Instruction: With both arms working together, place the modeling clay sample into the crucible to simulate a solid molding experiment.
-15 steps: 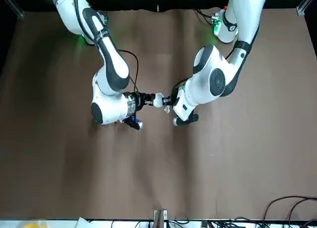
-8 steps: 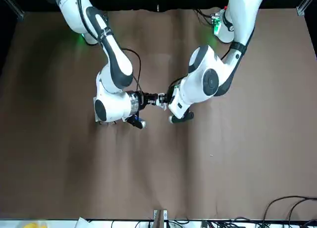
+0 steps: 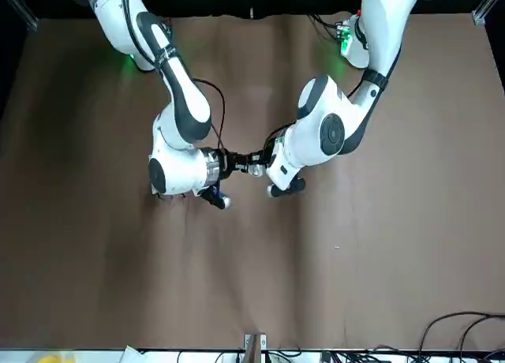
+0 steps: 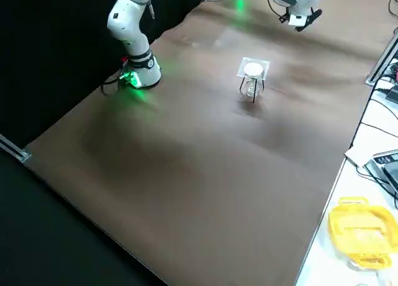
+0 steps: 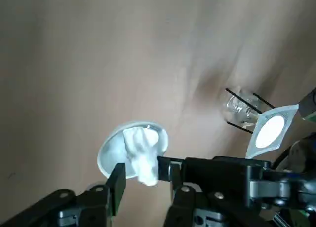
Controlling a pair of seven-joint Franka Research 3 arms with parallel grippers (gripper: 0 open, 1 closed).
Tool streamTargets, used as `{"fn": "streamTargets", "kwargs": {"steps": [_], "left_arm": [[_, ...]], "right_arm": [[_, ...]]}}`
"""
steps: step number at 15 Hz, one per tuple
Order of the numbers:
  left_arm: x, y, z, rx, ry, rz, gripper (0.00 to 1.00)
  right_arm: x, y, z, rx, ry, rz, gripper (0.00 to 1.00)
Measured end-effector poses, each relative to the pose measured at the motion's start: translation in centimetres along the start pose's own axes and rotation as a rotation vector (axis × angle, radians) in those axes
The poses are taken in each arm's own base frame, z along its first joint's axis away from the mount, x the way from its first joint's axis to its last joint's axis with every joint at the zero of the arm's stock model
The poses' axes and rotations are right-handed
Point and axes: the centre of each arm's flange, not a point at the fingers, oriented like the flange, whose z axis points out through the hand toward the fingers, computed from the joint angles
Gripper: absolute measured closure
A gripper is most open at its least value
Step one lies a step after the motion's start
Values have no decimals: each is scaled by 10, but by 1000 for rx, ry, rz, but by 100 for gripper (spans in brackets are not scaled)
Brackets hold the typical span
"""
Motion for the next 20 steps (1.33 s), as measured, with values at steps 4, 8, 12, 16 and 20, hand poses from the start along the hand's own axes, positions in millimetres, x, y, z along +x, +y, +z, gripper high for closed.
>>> {"fn": "streamTargets", "kwargs": {"steps": [4, 8, 12, 16, 20], "left_arm": [[2, -2, 1, -3, -2, -6, 41], [5, -7, 2, 4, -7, -75, 13], [13, -12, -25, -5, 5, -93, 2], [33, -43, -67, 73, 25, -51, 2], [69, -99, -120, 233, 116, 128, 2]], "right_arm": [[3, 2, -3, 2, 4, 4, 96], [5, 0, -11, 16, 15, 3, 96], [3, -3, -9, 18, 7, -2, 96], [8, 3, -10, -11, 14, -2, 96], [19, 30, -32, -85, -51, -17, 96]]}}
